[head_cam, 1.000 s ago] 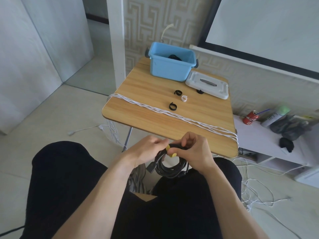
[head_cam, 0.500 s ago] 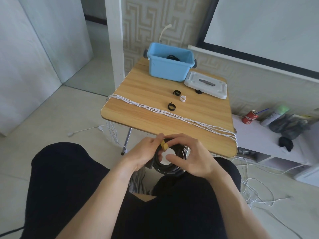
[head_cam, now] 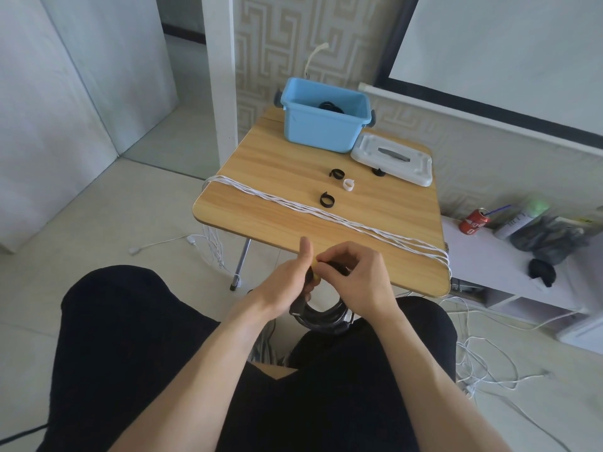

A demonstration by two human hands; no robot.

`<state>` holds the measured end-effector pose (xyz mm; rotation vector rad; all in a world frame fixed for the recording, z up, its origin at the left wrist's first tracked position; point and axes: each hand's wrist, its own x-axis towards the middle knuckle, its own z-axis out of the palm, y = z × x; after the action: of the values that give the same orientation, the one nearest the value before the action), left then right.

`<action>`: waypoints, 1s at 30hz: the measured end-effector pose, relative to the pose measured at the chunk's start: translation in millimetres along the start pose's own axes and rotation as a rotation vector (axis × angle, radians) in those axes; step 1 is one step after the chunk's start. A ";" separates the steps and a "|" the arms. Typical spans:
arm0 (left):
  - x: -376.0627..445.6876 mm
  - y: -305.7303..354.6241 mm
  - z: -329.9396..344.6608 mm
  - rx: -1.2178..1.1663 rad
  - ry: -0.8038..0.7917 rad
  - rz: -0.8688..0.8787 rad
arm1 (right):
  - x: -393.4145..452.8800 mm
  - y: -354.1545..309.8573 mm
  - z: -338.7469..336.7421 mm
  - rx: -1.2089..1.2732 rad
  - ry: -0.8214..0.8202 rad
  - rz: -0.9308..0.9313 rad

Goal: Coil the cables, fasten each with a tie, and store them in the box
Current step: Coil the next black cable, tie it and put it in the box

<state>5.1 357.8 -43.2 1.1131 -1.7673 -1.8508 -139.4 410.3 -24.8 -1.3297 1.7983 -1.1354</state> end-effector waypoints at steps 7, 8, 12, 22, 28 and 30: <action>3.2 -1.5 5.8 -0.187 0.204 -0.038 | -1.8 3.2 2.9 0.067 0.027 0.115; 3.5 -0.7 4.5 -0.253 0.232 -0.049 | -3.0 3.3 0.0 0.102 0.016 0.134; 3.5 -0.3 -3.2 -0.375 0.327 -0.117 | -12.8 8.5 -9.6 0.456 -0.116 0.205; 6.1 -1.4 -3.6 -0.684 0.471 -0.143 | -22.4 21.6 -9.9 0.868 -0.264 0.467; 3.5 4.1 -3.3 -1.000 0.317 -0.167 | -16.5 19.1 -0.1 1.181 -0.126 0.515; 2.8 8.2 -5.2 -1.078 0.194 -0.194 | -11.4 20.0 -1.9 1.290 -0.107 0.501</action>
<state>5.0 351.0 -35.8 0.9388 -0.3713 -2.2146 -146.0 424.2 -42.0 -0.1493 0.8313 -1.4389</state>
